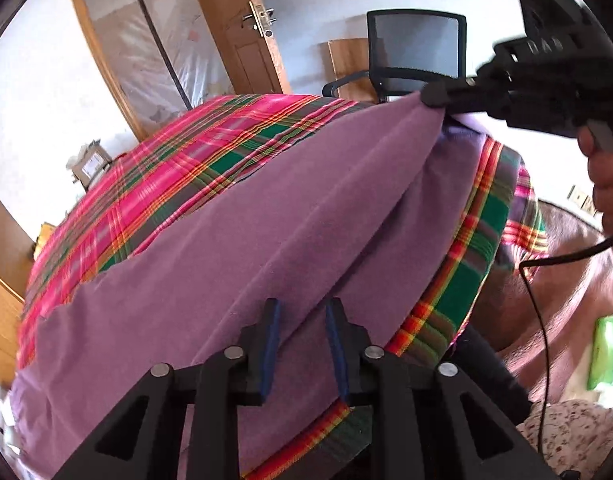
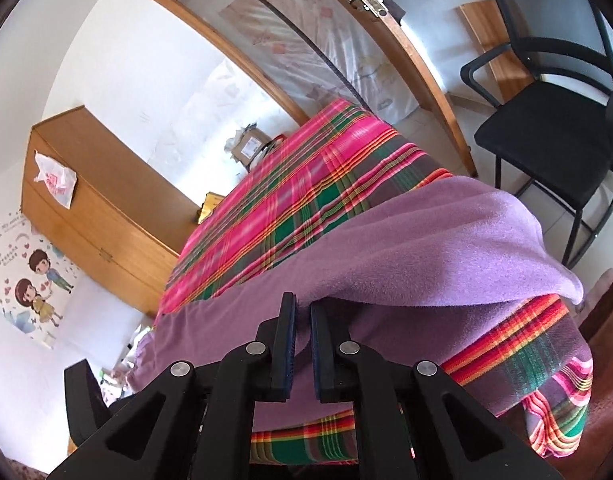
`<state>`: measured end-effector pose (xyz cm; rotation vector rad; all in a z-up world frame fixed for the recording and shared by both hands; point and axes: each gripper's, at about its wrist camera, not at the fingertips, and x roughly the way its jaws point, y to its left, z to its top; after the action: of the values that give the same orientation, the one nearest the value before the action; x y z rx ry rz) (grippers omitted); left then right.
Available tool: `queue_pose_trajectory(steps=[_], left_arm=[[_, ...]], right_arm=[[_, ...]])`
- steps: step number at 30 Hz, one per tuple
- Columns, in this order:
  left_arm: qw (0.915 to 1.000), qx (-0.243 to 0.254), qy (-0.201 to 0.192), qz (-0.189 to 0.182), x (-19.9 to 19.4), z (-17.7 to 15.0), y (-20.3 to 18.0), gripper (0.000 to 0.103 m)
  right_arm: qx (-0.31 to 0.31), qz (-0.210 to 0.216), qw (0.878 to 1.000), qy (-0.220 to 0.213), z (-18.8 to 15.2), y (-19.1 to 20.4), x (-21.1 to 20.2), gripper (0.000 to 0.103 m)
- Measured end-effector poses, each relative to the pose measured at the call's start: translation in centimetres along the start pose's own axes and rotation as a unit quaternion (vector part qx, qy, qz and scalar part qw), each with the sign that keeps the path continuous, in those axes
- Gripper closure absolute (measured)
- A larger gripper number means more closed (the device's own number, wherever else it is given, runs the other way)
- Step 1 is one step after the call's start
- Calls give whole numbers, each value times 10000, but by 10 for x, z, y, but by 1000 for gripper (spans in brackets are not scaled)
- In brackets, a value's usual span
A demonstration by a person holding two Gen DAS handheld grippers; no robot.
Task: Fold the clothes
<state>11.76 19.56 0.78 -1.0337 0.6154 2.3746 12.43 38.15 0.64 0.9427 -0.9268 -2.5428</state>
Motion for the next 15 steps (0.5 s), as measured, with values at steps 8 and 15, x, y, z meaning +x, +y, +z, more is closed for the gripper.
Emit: queue_pose_trajectory(steps=[8, 15], left_arm=[[9970, -438, -273, -574, -29, 1, 17, 101], [9956, -387, -45, -850, -26, -10, 12, 101]], right_arm=[[41, -135, 9998, -118, -2, -10, -8, 97], [279, -438, 9985, -180, -11, -32, -20, 98]])
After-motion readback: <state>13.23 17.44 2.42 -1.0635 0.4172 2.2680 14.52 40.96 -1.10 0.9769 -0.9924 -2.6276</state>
